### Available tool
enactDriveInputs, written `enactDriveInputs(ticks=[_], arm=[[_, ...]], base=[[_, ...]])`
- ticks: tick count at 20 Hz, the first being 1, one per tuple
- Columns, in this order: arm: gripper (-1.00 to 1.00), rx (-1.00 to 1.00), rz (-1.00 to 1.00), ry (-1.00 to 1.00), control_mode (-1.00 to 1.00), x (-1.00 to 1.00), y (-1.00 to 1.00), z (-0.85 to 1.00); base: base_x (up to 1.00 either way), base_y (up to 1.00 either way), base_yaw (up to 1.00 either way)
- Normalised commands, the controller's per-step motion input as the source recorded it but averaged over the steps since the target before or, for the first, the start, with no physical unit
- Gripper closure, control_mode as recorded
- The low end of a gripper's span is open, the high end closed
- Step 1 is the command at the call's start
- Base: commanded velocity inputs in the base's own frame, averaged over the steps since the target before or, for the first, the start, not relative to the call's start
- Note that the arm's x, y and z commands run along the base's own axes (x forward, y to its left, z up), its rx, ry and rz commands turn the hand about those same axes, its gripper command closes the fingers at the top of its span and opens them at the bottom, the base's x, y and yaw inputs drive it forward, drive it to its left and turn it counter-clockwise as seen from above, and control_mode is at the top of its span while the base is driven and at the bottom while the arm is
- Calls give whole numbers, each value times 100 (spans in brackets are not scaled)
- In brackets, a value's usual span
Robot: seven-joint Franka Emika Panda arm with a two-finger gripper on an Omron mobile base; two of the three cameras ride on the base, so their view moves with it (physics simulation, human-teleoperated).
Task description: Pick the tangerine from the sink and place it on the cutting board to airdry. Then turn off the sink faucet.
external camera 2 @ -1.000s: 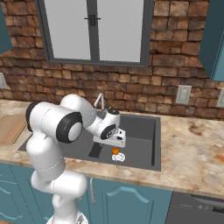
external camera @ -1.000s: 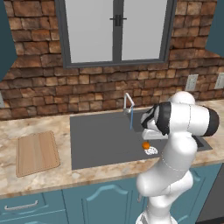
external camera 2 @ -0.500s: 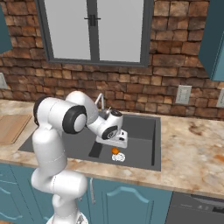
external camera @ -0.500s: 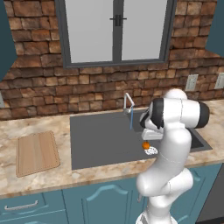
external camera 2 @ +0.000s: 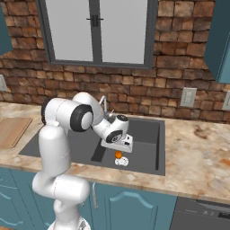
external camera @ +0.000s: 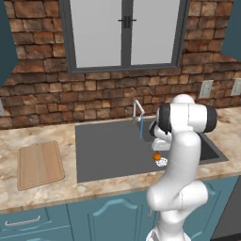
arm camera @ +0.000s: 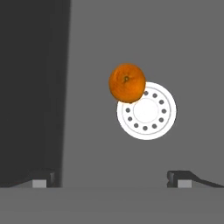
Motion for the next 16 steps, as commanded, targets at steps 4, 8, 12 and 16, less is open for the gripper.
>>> enactDriveInputs(ticks=[4, 8, 12, 16], arm=[[-100, 1, 0, 1, -100, 21, -2, -18], [-100, 1, 0, 1, -100, 20, -1, -21], [-100, 0, 0, 1, -100, 22, 0, -20], [-100, 0, 0, 1, -100, 25, 0, -23]], base=[[0, 0, 0], [0, 0, 0], [0, 0, 0], [0, 0, 0]])
